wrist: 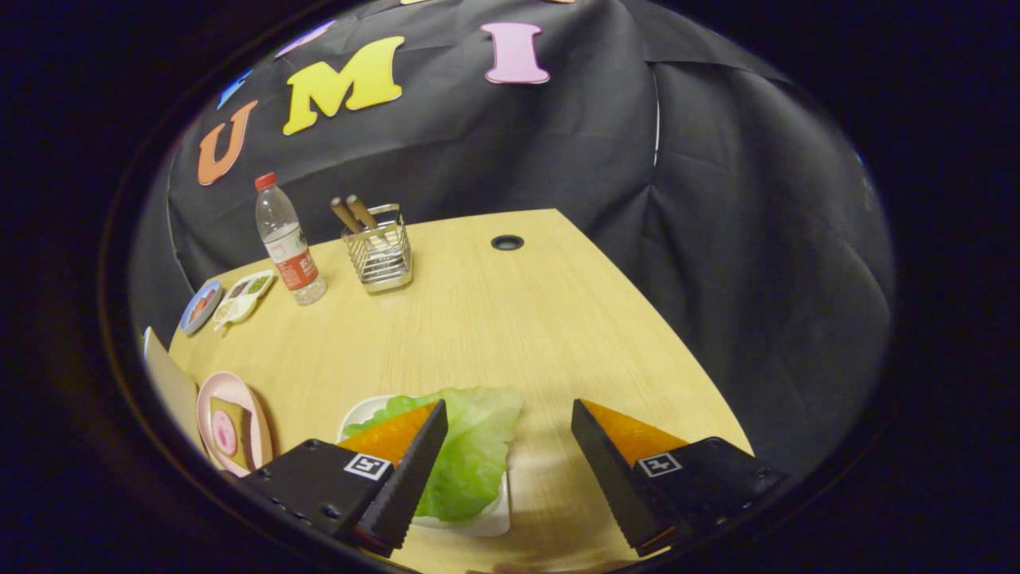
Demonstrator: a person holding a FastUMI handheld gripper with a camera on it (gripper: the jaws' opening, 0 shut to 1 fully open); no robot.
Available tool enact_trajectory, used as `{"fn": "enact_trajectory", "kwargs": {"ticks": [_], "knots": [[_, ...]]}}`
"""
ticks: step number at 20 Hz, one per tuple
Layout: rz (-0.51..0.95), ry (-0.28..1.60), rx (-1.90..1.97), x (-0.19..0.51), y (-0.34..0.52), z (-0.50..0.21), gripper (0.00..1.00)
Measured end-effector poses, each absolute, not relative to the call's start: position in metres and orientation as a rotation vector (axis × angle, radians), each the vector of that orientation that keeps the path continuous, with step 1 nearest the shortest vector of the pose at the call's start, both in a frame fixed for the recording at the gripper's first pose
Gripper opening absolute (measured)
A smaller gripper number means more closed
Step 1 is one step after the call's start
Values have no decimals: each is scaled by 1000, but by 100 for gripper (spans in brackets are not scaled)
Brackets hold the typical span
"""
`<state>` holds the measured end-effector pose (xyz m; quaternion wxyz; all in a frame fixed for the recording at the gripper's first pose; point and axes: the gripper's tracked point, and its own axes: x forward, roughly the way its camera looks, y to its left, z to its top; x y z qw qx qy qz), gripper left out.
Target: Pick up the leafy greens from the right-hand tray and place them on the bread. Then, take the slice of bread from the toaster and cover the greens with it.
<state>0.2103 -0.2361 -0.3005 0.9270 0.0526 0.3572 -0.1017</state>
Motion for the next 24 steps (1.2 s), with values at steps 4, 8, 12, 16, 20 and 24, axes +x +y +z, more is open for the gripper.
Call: {"fn": "enact_trajectory", "kwargs": {"ticks": [4, 8, 12, 16, 20, 24], "knots": [[-231, 800, 49, 208, -238, -313, 96], [-228, 848, 19, 209, -233, -331, 95], [-215, 851, -11, 210, -227, -331, 72], [-234, 856, -94, 215, -224, -333, 46], [-241, 849, -107, 212, -220, -326, 7], [-254, 816, -107, 205, -220, -312, 0]]}}
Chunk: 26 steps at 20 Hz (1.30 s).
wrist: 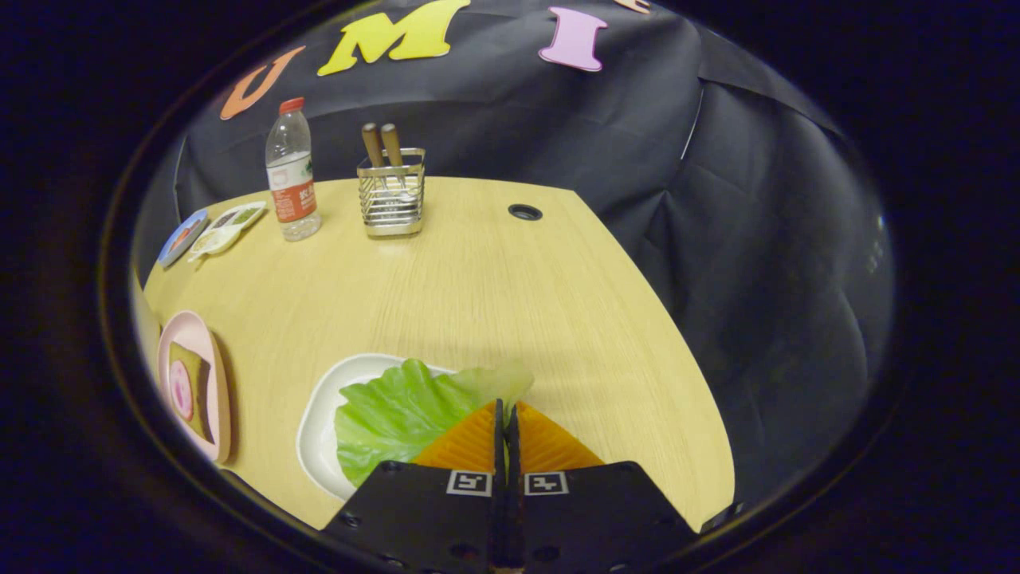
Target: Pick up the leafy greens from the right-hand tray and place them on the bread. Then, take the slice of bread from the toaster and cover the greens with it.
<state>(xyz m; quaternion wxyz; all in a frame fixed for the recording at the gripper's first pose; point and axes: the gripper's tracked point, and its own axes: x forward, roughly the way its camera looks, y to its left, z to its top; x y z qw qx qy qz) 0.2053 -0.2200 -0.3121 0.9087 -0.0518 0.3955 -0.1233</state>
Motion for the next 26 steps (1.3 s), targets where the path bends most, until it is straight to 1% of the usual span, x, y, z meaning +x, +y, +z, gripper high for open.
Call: {"fn": "enact_trajectory", "kwargs": {"ticks": [11, 20, 22, 26], "knots": [[-235, 652, -93, 167, -185, -231, 0], [-195, 534, -87, 137, -120, -177, 0], [-182, 522, -89, 136, -108, -178, 0], [-176, 562, -60, 127, -103, -199, 0]]}}
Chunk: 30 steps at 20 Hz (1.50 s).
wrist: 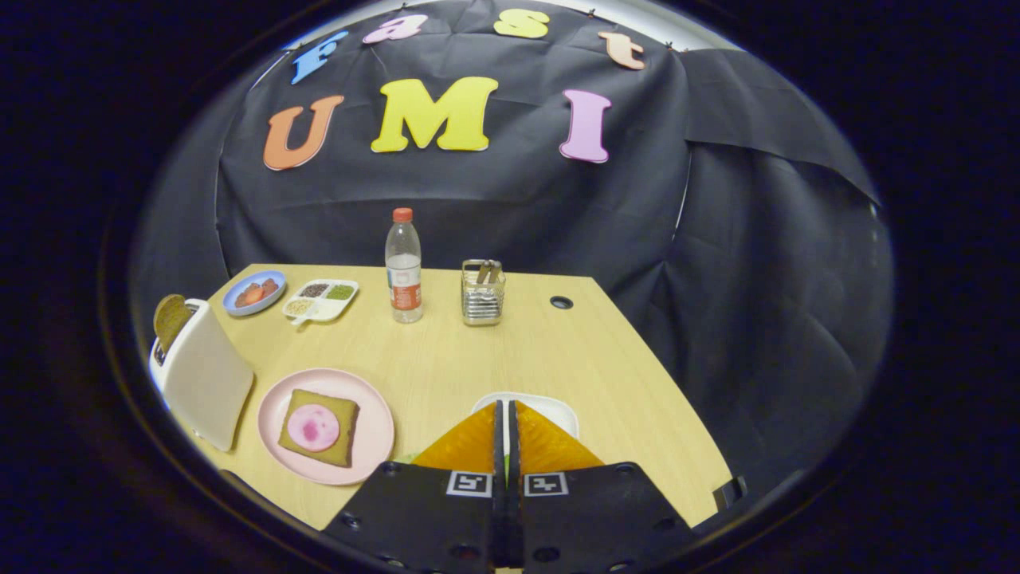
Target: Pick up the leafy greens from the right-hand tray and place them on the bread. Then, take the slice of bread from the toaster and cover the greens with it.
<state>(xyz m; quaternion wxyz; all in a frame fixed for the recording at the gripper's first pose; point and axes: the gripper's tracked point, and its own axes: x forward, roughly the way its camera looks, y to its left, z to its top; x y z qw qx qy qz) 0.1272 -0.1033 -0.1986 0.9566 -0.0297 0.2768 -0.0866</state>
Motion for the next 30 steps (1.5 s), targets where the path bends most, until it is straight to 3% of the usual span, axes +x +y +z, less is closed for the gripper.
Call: {"fn": "enact_trajectory", "kwargs": {"ticks": [6, 7, 12, 23, 26, 29, 30], "knots": [[-151, 567, 28, 107, -91, -235, 1], [-151, 569, 25, 103, -88, -244, 9], [-182, 610, 49, 95, -80, -280, 93], [-185, 692, 89, 89, -62, -351, 97], [-134, 676, 75, 89, -51, -353, 71], [-118, 680, 59, 94, -45, -355, 25], [-118, 677, 52, 94, -46, -354, 1]]}}
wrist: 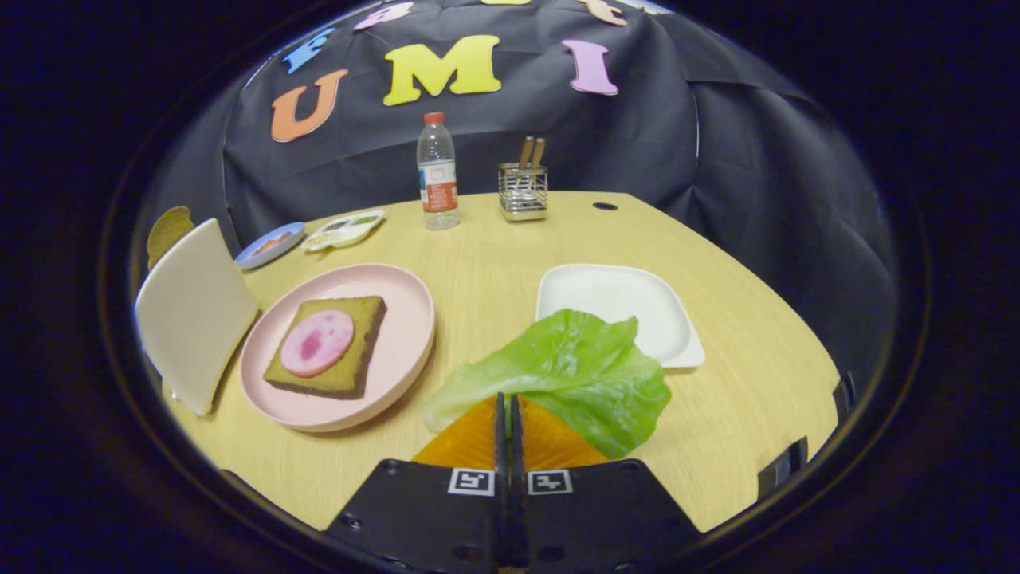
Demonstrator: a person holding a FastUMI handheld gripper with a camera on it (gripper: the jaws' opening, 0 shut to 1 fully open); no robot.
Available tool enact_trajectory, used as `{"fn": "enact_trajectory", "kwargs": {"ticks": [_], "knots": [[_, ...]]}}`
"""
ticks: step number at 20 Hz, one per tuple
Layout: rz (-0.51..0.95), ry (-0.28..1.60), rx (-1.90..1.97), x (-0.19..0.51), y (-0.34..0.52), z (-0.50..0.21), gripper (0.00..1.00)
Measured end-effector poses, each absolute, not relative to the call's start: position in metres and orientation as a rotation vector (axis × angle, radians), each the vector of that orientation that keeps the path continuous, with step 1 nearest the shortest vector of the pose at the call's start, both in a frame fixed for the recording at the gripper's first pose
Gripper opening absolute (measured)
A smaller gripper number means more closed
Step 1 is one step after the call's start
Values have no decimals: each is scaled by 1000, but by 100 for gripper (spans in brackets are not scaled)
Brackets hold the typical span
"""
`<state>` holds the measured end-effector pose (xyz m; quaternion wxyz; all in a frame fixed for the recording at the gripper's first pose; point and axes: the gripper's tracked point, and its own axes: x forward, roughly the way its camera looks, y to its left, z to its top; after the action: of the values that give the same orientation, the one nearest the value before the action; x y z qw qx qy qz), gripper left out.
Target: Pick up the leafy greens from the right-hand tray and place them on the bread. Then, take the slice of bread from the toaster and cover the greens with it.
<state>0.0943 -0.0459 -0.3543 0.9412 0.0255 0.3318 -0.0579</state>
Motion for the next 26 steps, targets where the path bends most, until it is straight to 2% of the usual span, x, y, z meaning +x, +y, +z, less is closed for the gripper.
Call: {"fn": "enact_trajectory", "kwargs": {"ticks": [13, 20, 26], "knots": [[-66, 408, 22, 85, -24, -261, 0], [45, 388, -24, 105, 68, -248, 0], [93, 461, -49, 124, 125, -281, 0]]}}
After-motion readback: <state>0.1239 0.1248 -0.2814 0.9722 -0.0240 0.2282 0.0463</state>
